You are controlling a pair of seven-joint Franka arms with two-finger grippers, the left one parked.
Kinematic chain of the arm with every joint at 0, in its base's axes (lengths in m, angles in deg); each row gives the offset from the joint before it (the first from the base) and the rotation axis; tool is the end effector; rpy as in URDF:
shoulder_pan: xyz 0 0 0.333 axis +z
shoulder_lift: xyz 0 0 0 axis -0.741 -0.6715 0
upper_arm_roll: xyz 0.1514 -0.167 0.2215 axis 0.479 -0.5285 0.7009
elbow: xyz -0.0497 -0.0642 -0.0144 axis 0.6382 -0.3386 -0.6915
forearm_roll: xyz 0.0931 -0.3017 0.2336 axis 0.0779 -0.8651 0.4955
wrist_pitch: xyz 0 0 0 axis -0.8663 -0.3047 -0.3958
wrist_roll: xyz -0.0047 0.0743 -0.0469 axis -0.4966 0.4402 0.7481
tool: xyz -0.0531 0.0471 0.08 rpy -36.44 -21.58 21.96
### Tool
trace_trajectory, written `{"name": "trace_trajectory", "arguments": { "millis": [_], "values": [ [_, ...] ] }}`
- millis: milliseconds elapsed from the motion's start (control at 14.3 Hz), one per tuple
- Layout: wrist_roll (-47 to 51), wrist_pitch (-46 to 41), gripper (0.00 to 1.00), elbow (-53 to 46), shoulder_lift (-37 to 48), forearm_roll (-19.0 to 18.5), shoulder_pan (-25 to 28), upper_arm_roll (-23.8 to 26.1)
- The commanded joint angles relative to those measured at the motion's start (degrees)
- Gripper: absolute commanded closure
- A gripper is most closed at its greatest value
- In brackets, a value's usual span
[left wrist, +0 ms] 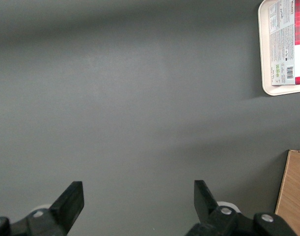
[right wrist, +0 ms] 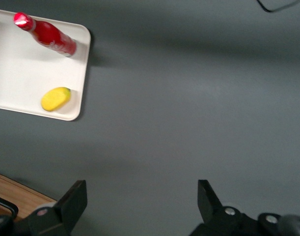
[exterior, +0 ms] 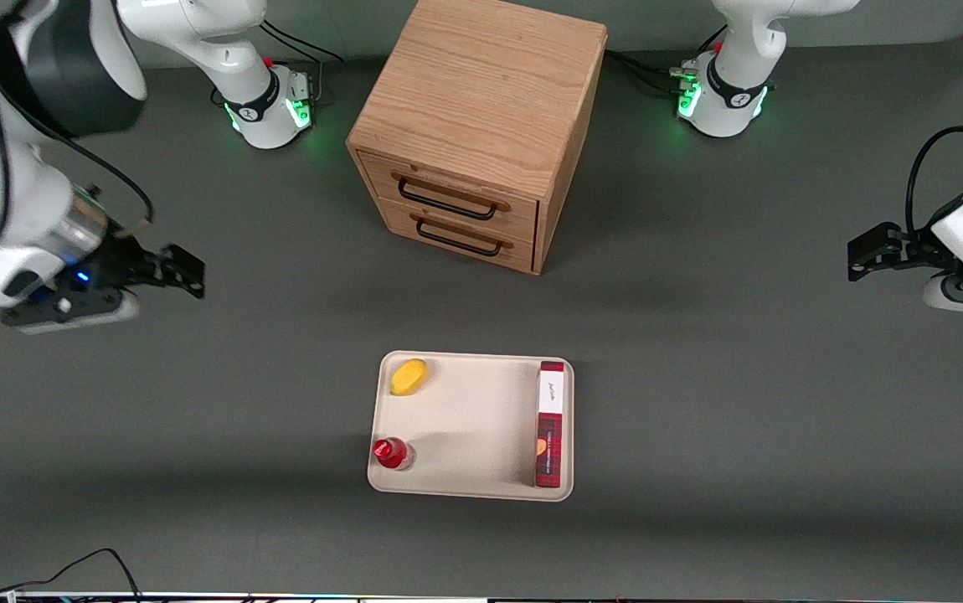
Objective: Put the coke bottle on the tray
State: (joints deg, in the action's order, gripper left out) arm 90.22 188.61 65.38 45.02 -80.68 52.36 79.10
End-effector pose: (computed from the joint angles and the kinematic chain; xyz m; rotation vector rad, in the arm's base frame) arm 0.5652 0.0766 0.5706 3.1290 0.1318 0.0805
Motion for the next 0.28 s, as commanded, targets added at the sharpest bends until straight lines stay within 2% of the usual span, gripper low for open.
{"name": "trace_trajectory", "arguments": {
  "millis": [0,210],
  "values": [
    [-1.33,-1.02,0.0,4.88,5.75,1.87,-3.05,0.55],
    [-1.42,-2.96,0.0,4.7,7.16,1.87,-4.98,0.47]
  ]
}}
